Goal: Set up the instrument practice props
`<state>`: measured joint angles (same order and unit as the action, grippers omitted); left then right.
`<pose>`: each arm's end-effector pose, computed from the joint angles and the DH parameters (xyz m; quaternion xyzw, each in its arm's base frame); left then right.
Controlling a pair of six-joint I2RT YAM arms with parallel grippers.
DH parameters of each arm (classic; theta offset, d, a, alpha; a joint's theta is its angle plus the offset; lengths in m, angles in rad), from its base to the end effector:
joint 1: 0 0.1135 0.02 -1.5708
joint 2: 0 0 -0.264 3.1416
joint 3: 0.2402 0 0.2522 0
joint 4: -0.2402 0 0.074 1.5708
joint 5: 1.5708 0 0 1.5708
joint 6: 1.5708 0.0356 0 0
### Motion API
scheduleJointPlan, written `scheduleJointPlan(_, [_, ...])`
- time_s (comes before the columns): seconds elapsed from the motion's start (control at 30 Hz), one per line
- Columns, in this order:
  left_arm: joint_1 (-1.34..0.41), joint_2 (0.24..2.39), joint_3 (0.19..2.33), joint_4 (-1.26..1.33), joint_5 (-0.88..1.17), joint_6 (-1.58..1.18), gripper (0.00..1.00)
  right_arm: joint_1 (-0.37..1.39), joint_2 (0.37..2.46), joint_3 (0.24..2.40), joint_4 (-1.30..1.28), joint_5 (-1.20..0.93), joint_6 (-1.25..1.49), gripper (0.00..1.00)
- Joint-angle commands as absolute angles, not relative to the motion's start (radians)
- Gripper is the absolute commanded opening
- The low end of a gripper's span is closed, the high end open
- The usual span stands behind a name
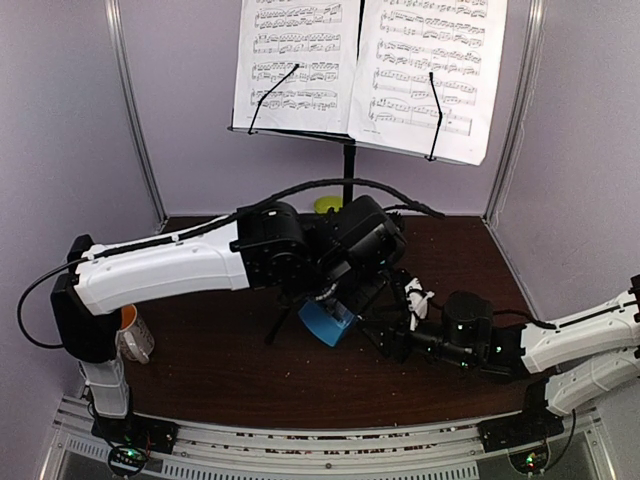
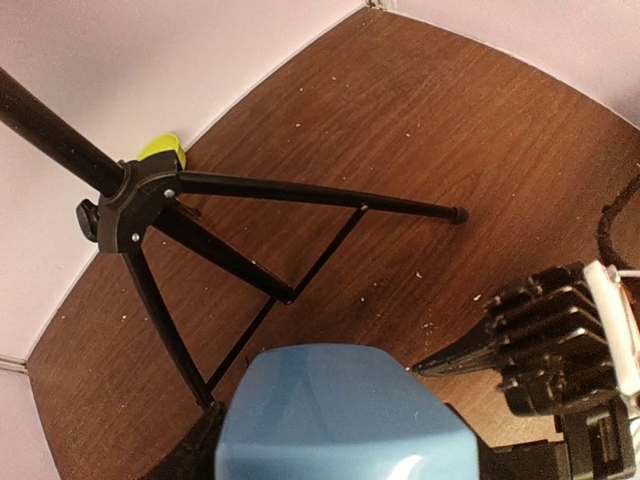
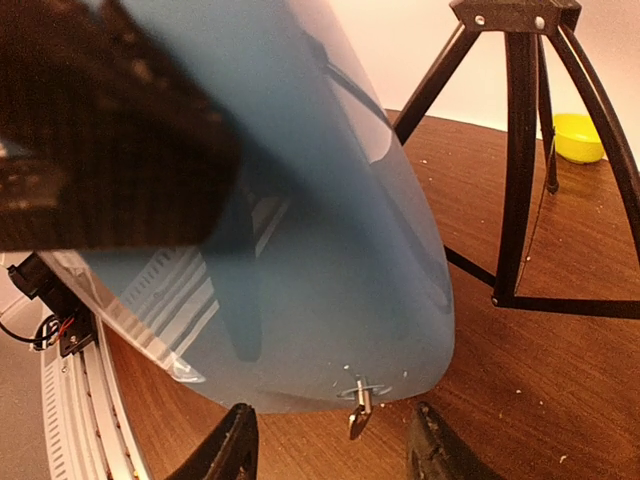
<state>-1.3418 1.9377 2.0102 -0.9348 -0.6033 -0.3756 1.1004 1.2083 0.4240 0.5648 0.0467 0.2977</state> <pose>0.1154 -0.4063 0.3591 0.3248 0.8409 -0.0687 0.4274 0.1144 0.2213 0.2059 -0.2913 0.7238 0.3884 0.4903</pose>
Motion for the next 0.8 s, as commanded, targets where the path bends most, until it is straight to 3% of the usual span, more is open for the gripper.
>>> scheduleJointPlan(0.0, [-1.344, 1.847, 1.993, -0.805, -0.614, -0.347, 0.16, 1.106, 1.220, 0.448, 0.522, 0.097, 0.300, 0.48])
scheduleJointPlan(0.3, [-1.345, 1.799, 1.920, -0.706, -0.573, -0.318, 0.16, 1.106, 1.224, 0.451, 0.508, 0.107, 0.297, 0.34])
scheduleJointPlan(0.57, [-1.345, 1.800, 1.921, -0.687, -0.559, -0.305, 0.16, 1.107, 1.222, 0.458, 0.496, 0.110, 0.297, 0.30])
scheduleJointPlan(0.77, [-1.345, 1.801, 1.917, -0.679, -0.551, -0.302, 0.16, 1.107, 1.201, 0.462, 0.485, 0.125, 0.293, 0.22])
